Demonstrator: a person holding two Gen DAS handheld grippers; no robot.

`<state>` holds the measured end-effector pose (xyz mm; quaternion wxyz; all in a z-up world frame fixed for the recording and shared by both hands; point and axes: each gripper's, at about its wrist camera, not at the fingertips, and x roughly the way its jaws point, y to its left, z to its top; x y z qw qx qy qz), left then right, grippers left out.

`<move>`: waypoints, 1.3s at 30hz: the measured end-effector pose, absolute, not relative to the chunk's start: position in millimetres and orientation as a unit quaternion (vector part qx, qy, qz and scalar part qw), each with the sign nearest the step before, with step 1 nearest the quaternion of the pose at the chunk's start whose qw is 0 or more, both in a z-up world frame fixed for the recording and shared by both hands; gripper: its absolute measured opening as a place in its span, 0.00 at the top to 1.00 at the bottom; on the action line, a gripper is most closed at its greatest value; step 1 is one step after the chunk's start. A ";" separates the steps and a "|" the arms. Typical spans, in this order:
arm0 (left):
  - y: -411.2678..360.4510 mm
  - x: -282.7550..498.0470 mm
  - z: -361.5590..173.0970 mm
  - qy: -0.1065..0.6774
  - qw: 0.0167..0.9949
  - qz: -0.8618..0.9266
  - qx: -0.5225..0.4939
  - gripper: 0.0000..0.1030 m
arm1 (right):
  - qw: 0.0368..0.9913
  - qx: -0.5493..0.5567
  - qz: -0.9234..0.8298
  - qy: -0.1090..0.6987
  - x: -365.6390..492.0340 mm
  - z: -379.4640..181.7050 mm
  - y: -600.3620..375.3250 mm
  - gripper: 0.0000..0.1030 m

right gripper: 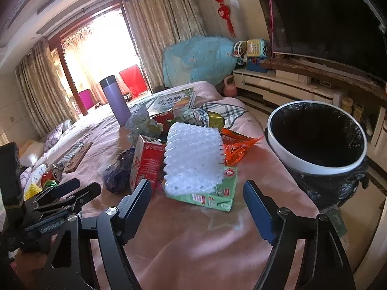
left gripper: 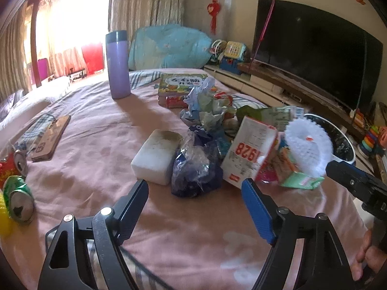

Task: Collect trash
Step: 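Grasp the blue plastic bag with the left tool while the right tool grasps the white foam net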

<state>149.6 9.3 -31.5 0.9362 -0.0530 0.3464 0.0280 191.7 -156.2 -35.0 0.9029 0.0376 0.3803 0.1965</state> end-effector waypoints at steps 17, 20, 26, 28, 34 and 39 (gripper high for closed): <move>12.7 194.0 -54.4 0.383 0.921 0.008 -0.075 0.74 | 0.885 0.035 0.227 0.404 208.6 -44.7 -151.2 0.79; 12.5 185.0 -48.0 0.368 0.927 0.013 -0.072 0.77 | 0.887 0.032 0.229 0.400 206.3 -41.7 -151.9 0.84; 8.7 163.5 -26.2 0.335 0.939 0.008 -0.080 0.77 | 0.889 0.038 0.227 0.395 202.0 -36.1 -162.4 0.85; 2.2 157.8 -19.5 0.327 0.942 -0.002 -0.080 0.77 | 0.891 0.044 0.225 0.391 201.5 -31.7 -168.0 0.85; -24.4 153.2 -8.5 0.317 0.944 -0.046 -0.075 0.77 | 0.900 0.053 0.211 0.377 201.1 -17.8 -190.0 0.85; -44.8 157.4 -2.2 0.316 0.942 -0.084 -0.071 0.77 | 0.904 0.063 0.195 0.374 201.9 -13.5 -213.6 0.85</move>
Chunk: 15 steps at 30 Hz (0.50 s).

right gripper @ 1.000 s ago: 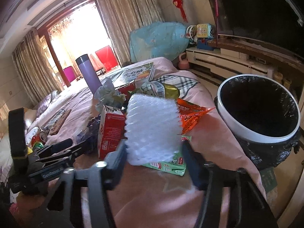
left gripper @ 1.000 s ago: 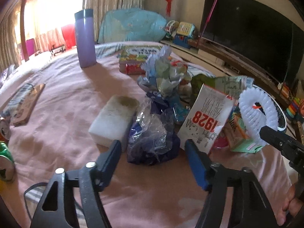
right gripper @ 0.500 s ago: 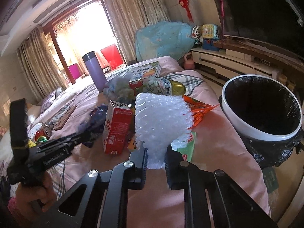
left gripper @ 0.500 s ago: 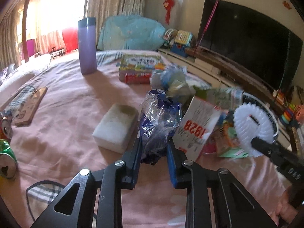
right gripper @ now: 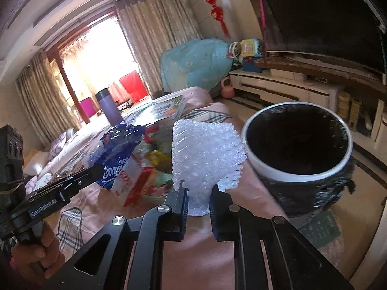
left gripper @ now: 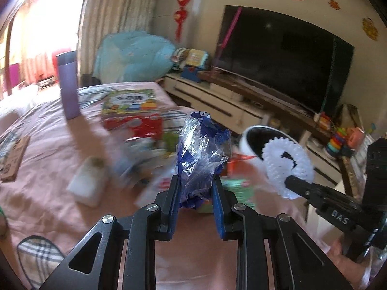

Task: Collect trash
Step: 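Carry both items over the black trash bin and open both tools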

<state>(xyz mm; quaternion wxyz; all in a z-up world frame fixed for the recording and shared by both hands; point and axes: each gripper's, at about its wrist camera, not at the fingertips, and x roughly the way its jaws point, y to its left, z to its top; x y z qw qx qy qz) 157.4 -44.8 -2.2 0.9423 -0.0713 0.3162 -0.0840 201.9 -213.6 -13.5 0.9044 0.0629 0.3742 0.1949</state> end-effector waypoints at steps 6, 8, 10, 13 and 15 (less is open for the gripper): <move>-68.6 178.2 -2.3 0.321 0.937 -0.125 -0.059 0.77 | 0.909 0.072 0.167 0.374 210.9 -10.0 -248.4 0.85; -76.3 188.4 -4.1 0.326 0.934 -0.136 -0.056 0.77 | 0.910 0.074 0.158 0.375 216.3 -9.0 -260.1 0.85; -81.4 201.5 -7.6 0.330 0.931 -0.145 -0.052 0.77 | 0.911 0.074 0.150 0.377 219.7 -8.1 -268.1 0.85; -89.9 221.4 -10.8 0.338 0.927 -0.157 -0.051 0.77 | 0.911 0.072 0.140 0.382 228.9 -7.4 -282.2 0.85; -95.6 234.8 -11.3 0.342 0.924 -0.164 -0.050 0.77 | 0.910 0.068 0.135 0.386 235.1 -7.0 -290.1 0.85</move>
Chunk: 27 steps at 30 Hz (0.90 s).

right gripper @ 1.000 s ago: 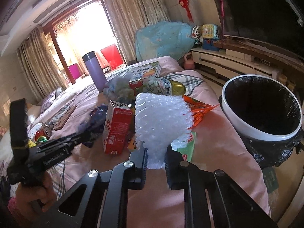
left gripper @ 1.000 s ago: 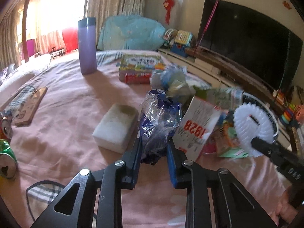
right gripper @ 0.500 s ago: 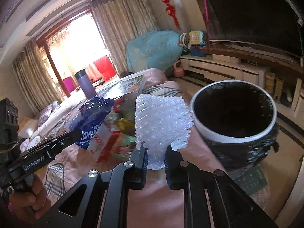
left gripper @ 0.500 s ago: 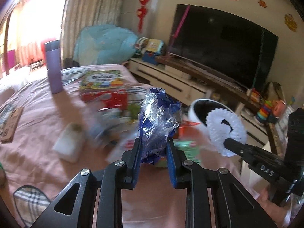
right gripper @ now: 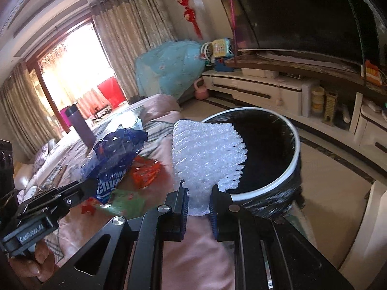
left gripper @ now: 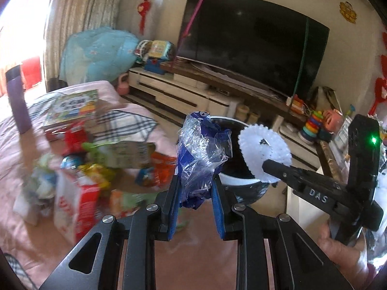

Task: Collect trash
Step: 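Carry both items over the black trash bin and open both tools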

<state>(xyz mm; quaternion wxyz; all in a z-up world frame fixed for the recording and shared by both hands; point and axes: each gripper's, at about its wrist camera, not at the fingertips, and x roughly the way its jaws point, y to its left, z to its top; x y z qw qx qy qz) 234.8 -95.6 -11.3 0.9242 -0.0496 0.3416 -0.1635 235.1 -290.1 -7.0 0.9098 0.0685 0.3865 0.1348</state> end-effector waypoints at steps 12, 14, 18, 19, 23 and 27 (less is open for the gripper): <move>-133.0 309.7 -12.3 0.365 0.912 -0.181 -0.045 0.76 | 0.897 0.063 0.120 0.420 271.0 -18.6 -321.4 0.84; -139.4 321.7 -12.6 0.367 0.911 -0.181 -0.044 0.76 | 0.896 0.065 0.118 0.424 277.4 -21.6 -326.1 0.84; -151.4 339.6 -14.8 0.373 0.909 -0.182 -0.043 0.74 | 0.892 0.070 0.115 0.431 290.4 -26.9 -336.7 0.83; -153.5 344.6 -15.3 0.374 0.908 -0.183 -0.042 0.74 | 0.892 0.070 0.114 0.432 292.4 -27.4 -338.2 0.81; -164.1 351.9 -19.7 0.380 0.906 -0.181 -0.038 0.60 | 0.892 0.067 0.111 0.434 298.8 -26.8 -341.6 0.79; -167.6 349.7 -18.5 0.376 0.909 -0.175 -0.037 0.46 | 0.892 0.061 0.107 0.434 300.2 -25.6 -343.0 0.61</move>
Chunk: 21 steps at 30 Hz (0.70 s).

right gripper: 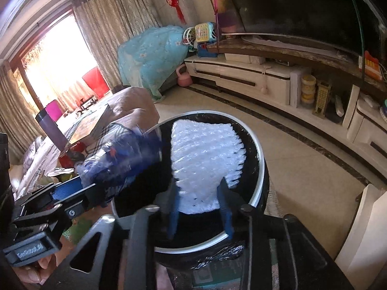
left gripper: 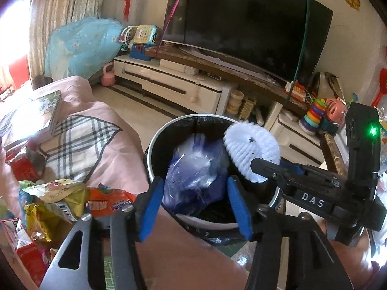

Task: Collect trash
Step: 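Carry both items over the black trash bin and open both tools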

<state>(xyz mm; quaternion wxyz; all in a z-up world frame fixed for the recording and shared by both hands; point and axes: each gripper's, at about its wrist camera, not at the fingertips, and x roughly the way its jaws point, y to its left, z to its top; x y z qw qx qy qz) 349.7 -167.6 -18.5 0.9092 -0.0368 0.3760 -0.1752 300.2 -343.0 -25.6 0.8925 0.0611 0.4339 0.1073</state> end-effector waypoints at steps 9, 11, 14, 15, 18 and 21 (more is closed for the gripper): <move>-149.5 324.8 -15.2 0.366 0.913 -0.175 -0.054 0.37 | 0.900 0.081 0.105 0.415 292.1 -15.4 -351.7 0.38; -140.7 313.6 -14.2 0.362 0.914 -0.173 -0.058 0.35 | 0.903 0.086 0.105 0.407 283.2 -11.4 -351.1 0.33; -128.3 293.6 -14.7 0.357 0.917 -0.167 -0.058 0.34 | 0.906 0.097 0.111 0.397 269.1 -7.6 -345.9 0.23; -122.5 285.5 -15.9 0.357 0.918 -0.163 -0.058 0.34 | 0.906 0.100 0.113 0.394 265.3 -6.8 -343.3 0.21; -104.6 263.5 -16.8 0.359 0.918 -0.155 -0.064 0.34 | 0.905 0.111 0.122 0.391 250.6 -6.8 -334.5 0.17; -87.2 243.2 -19.1 0.363 0.918 -0.145 -0.071 0.34 | 0.902 0.118 0.131 0.394 239.3 -9.6 -324.0 0.15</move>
